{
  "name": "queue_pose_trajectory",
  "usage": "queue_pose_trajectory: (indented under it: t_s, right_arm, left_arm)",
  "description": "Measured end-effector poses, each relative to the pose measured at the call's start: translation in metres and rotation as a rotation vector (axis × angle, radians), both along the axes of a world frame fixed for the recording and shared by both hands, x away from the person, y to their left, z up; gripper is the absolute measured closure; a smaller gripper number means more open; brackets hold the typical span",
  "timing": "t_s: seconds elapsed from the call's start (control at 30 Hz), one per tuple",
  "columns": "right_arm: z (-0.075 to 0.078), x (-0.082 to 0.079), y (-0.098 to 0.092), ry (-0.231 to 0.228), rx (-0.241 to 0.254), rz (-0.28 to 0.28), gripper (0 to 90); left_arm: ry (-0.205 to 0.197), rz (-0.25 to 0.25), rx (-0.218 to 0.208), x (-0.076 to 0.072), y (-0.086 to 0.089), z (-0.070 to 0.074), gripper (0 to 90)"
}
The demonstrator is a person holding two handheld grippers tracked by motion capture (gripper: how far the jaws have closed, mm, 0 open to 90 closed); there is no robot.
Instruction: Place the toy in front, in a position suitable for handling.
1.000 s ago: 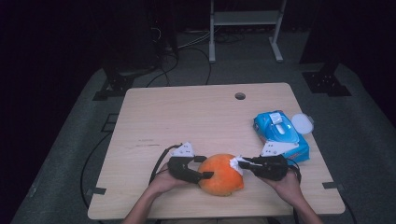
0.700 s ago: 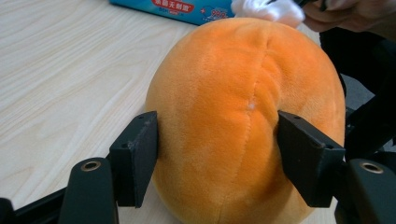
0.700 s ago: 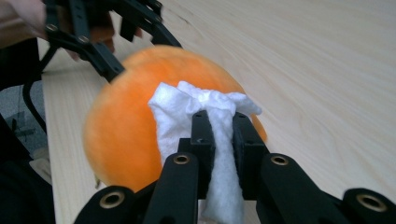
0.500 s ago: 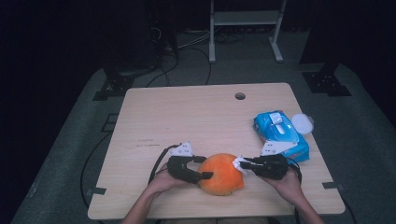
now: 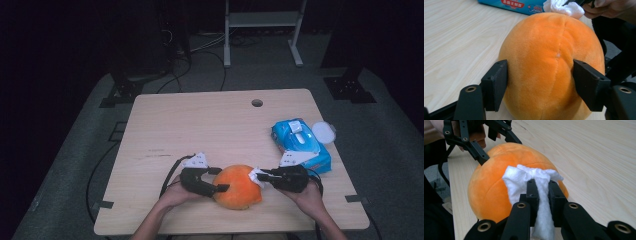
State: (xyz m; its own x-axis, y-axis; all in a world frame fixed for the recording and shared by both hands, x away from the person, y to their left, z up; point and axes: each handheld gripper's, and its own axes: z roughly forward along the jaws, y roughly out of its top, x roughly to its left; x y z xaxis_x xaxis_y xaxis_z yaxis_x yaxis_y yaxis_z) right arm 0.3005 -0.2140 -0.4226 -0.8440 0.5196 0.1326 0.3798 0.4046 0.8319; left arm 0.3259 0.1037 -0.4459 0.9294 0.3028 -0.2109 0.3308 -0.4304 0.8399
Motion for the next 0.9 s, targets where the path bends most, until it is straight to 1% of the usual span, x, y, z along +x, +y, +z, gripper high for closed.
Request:
queue_pose_trajectory:
  t_s: [0.03,0.07,0.1,0.13,0.17,0.2,0.23,0.27,0.3,0.33,0.4,0.43,0.47,0.5,0.53,0.57,0.6,0.63,0.67,0.7,0.73,0.77,0.83,0.87,0.9]
  right_arm:
    - [0.0,0.0,0.001,-0.002,0.0,0.003,80.7]
    - [0.001,0.0,0.002,-0.003,-0.003,0.011,80.7]
    - [0.0,0.0,0.004,-0.005,-0.002,0.017,80.7]
    - [0.0,-0.001,0.004,-0.005,0.0,0.018,80.7]
    - [0.0,0.0,0.004,-0.005,0.001,0.019,80.7]
    - [0.0,0.0,0.004,-0.003,0.001,0.017,80.7]
    - [0.001,0.0,0.004,-0.002,0.003,0.016,80.7]
    - [0.001,0.001,0.004,-0.001,0.003,0.014,80.7]
    - [0.001,0.001,0.004,-0.004,-0.005,0.008,80.7]
    - [0.001,0.001,0.004,-0.004,-0.005,0.008,80.7]
    - [0.002,0.001,0.003,-0.003,0.004,0.002,80.7]
    - [0.006,0.002,0.003,-0.015,0.032,-0.01,80.8]
    - [0.009,0.002,0.003,-0.021,0.052,-0.009,80.9]
    - [0.009,0.002,0.003,-0.021,0.052,-0.009,80.9]
    - [0.012,0.002,0.004,-0.025,0.074,-0.001,80.9]
    - [0.015,0.001,0.008,-0.033,0.077,0.003,80.9]
    - [0.015,0.0,0.013,-0.048,0.063,0.012,80.9]
    - [0.014,-0.001,0.017,-0.06,0.035,0.019,80.9]
    - [0.012,-0.002,0.02,-0.064,0.015,0.024,80.9]
    - [0.01,-0.002,0.02,-0.054,0.022,0.033,80.9]
    - [0.01,-0.002,0.02,-0.048,0.026,0.037,81.0]
    - [0.008,-0.002,0.018,-0.042,0.02,0.041,81.0]
    - [0.007,-0.005,0.02,-0.045,0.016,0.036,81.0]
    - [0.007,-0.007,0.022,-0.049,0.011,0.044,81.0]
    - [0.007,-0.01,0.026,-0.058,0.01,0.053,81.0]
  left_arm:
    - [0.019,-0.02,-0.011,0.001,0.0,0.001,28.6]
    - [0.028,-0.036,-0.015,0.001,0.0,0.003,25.4]
    - [0.027,-0.039,-0.019,0.002,0.0,0.005,22.7]
    - [0.03,-0.031,-0.027,0.003,0.0,0.005,18.8]
    - [0.032,-0.017,-0.024,0.004,-0.002,0.005,14.3]
    - [0.039,-0.004,-0.007,0.006,-0.005,0.004,10.0]
    - [0.055,-0.006,0.008,0.007,-0.009,0.002,7.7]
    - [0.071,-0.022,0.009,0.008,-0.012,0.0,6.8]
    - [0.068,-0.034,0.015,0.006,-0.015,-0.001,14.3]
    - [0.032,-0.028,0.024,0.003,-0.017,0.0,14.3]
    - [-0.064,-0.013,0.027,-0.005,-0.019,0.009,28.1]
    - [-0.127,0.009,0.02,-0.009,-0.021,0.014,34.8]
    - [-0.199,0.029,0.021,-0.013,-0.023,0.018,35.6]
    - [-0.261,0.04,0.042,-0.017,-0.026,0.021,35.6]
    - [-0.316,0.042,0.067,-0.019,-0.03,0.021,35.6]
    - [-0.349,0.04,0.082,-0.021,-0.033,0.02,35.4]
    - [-0.356,0.029,0.096,-0.023,-0.035,0.018,35.0]
    - [-0.353,0.024,0.101,-0.023,-0.034,0.016,33.9]
    - [-0.335,0.013,0.093,-0.022,-0.031,0.015,32.8]
    - [-0.321,0.006,0.085,-0.022,-0.03,0.014,29.2]
    - [-0.277,-0.004,0.057,-0.019,-0.024,0.014,26.4]
    - [-0.253,0.005,0.035,-0.018,-0.022,0.014,20.9]
    - [-0.157,0.033,-0.018,-0.01,-0.019,0.014,13.7]
    - [-0.111,0.045,-0.013,-0.007,-0.019,0.013,9.6]
    - [-0.088,0.046,0.001,-0.005,-0.021,0.012,9.0]
